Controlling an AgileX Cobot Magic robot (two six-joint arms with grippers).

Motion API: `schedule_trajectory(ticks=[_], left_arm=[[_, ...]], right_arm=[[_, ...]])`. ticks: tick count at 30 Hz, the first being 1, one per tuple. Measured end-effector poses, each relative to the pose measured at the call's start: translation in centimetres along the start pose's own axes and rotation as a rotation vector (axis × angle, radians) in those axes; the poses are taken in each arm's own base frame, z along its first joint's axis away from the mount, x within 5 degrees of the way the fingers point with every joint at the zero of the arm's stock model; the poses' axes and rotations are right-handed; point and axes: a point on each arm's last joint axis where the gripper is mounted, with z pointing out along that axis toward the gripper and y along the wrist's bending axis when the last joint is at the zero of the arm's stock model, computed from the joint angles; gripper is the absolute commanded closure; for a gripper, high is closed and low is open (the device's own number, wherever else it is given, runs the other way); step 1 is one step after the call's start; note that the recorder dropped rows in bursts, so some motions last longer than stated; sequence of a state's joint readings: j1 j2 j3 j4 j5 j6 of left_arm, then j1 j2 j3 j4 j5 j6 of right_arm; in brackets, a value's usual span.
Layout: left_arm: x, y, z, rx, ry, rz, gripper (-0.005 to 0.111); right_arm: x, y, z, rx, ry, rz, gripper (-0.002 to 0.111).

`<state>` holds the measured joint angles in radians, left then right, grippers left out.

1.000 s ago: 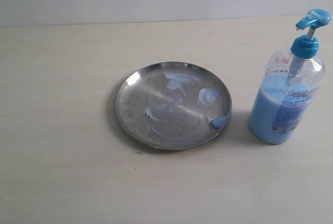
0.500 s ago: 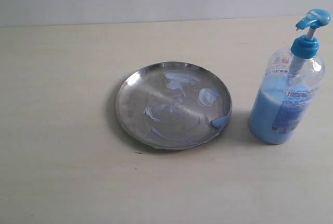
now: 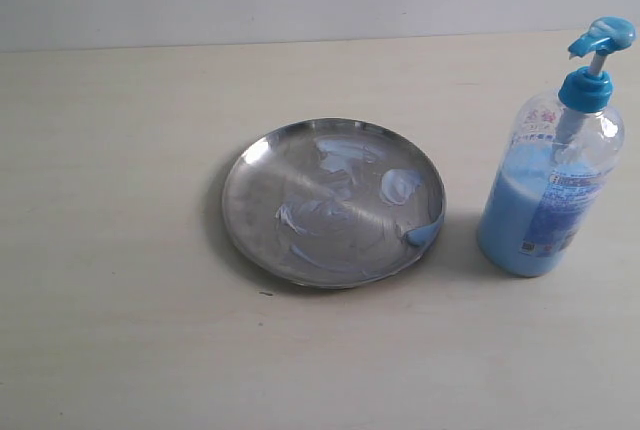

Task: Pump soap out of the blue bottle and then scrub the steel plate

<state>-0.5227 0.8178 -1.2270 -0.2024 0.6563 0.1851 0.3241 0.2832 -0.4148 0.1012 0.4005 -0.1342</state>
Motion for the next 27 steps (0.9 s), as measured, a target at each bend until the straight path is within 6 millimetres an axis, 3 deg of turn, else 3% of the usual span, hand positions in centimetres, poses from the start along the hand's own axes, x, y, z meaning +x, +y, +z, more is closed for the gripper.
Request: schedule_trajectory(ticks=[8,15,27], left_arm=[[2.2,1.1,-0.9,-0.143,-0.137,-0.027,0.107],[6.0,1.5,-1.2,-0.193,-0.205,-0.003,0.107],[12.4,2.7,-2.7,-0.355,-0.171,-0.025,0.107]], right_arm=[[0.0,0.0,0.0,0.0,0.0,0.0,0.108],[0.0,0.0,0.0,0.0,0.0,0.0,0.108],[0.0,0.0,0.0,0.0,0.0,0.0,0.108]])
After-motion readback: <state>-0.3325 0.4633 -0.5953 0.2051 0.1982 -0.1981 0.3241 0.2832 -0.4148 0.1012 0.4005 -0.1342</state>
